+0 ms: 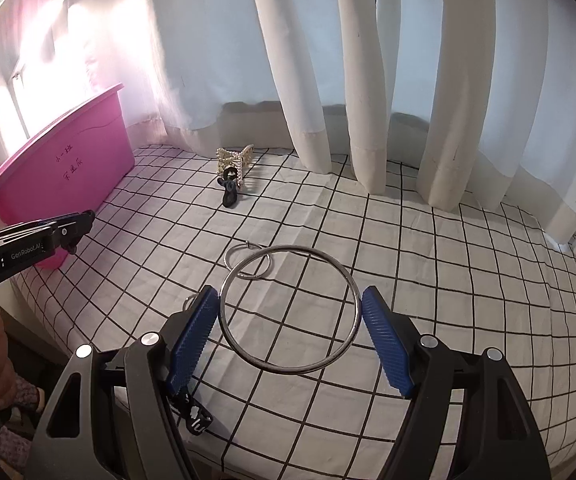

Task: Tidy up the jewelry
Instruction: 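Carry the hair tie and silver ring into the pink tub and open both tools, then withdraw both tools from the tub back over the bed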

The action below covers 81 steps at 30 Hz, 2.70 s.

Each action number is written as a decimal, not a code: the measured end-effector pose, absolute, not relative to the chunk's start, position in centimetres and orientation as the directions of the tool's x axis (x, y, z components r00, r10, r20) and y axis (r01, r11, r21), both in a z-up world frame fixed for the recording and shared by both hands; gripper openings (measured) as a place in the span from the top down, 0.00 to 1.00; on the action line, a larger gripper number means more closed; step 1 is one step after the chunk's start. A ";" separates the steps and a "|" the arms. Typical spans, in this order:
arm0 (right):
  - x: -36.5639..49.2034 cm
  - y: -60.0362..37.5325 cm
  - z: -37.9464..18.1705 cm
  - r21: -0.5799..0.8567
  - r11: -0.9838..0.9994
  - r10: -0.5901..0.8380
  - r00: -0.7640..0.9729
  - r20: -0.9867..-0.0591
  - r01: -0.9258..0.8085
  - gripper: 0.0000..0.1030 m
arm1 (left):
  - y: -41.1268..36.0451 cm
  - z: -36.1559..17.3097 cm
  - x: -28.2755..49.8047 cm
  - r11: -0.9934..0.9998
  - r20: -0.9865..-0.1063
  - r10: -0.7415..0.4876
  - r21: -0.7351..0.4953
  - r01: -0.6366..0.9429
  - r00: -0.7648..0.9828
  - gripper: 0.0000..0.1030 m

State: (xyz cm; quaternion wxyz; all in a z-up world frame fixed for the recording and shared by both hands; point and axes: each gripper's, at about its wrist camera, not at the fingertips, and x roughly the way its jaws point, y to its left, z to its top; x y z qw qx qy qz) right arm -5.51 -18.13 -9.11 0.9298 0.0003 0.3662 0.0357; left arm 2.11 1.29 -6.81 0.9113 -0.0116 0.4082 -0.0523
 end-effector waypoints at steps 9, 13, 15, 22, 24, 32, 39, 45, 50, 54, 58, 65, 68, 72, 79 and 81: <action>-4.0 -14.6 -2.0 0.007 0.970 0.198 0.774 -0.601 -0.243 0.31 | 3.6 0.7 -0.5 0.996 -0.672 -0.047 -0.084 -0.013 0.739 0.87; -2.5 -11.6 0.9 0.016 0.949 0.268 0.776 -0.570 -0.316 0.31 | 6.3 3.4 -1.1 0.994 -0.644 -0.007 -0.091 -0.067 0.765 0.87; -1.6 -9.7 2.1 0.023 0.937 0.304 0.777 -0.552 -0.350 0.31 | 8.2 4.3 -1.1 0.991 -0.636 0.021 -0.087 -0.099 0.771 0.87; 2.7 -1.0 4.5 0.080 0.891 0.419 0.743 -0.522 -0.446 0.31 | 17.4 5.3 0.4 0.975 -0.636 0.112 -0.078 -0.208 0.763 0.87; 4.1 1.9 5.0 0.075 0.878 0.439 0.734 -0.518 -0.473 0.31 | 20.1 5.3 1.0 0.969 -0.633 0.145 -0.066 -0.239 0.760 0.87; 10.8 11.1 6.4 0.075 0.832 0.500 0.683 -0.533 -0.550 0.31 | 28.7 5.0 4.9 0.945 -0.662 0.195 -0.071 -0.320 0.724 0.87; 17.4 16.7 4.8 0.012 0.794 0.480 0.614 -0.627 -0.608 0.31 | 32.3 2.7 8.5 0.932 -0.741 0.151 -0.114 -0.345 0.655 0.87; 21.1 19.6 2.7 -0.022 0.765 0.437 0.543 -0.717 -0.644 0.31 | 33.1 0.5 10.5 0.928 -0.792 0.117 -0.127 -0.349 0.600 0.87; 23.2 20.8 0.9 -0.031 0.764 0.392 0.503 -0.770 -0.644 0.31 | 33.4 -1.0 11.7 0.924 -0.834 0.094 -0.131 -0.361 0.544 0.86; 24.5 21.4 0.1 -0.032 0.767 0.371 0.484 -0.792 -0.640 0.31 | 33.8 -1.9 12.1 0.920 -0.852 0.085 -0.131 -0.369 0.516 0.85; 25.5 21.9 -0.8 -0.037 0.769 0.353 0.472 -0.808 -0.638 0.31 | 34.2 -2.5 12.4 0.915 -0.864 0.081 -0.132 -0.380 0.497 0.85; 26.8 22.1 -1.6 -0.025 0.786 0.330 0.453 -0.828 -0.618 0.30 | 34.6 -2.5 12.4 0.909 -0.867 0.072 -0.147 -0.390 0.492 0.57; 27.1 21.6 -1.6 -0.011 0.801 0.325 0.450 -0.832 -0.599 0.30 | 34.4 -2.2 12.2 0.911 -0.859 0.068 -0.153 -0.382 0.507 0.41; 27.0 21.3 -1.4 -0.015 0.809 0.318 0.457 -0.831 -0.588 0.30 | 34.2 -2.1 12.1 0.917 -0.858 0.064 -0.151 -0.368 0.510 0.33; 26.4 20.8 -1.3 -0.016 0.809 0.321 0.463 -0.826 -0.588 0.30 | 33.8 -1.7 11.5 0.915 -0.851 0.042 -0.177 -0.362 0.523 0.22; 26.1 20.6 -1.0 -0.014 0.810 0.325 0.468 -0.822 -0.587 0.29 | 33.7 -1.5 11.3 0.913 -0.850 0.037 -0.184 -0.363 0.526 0.22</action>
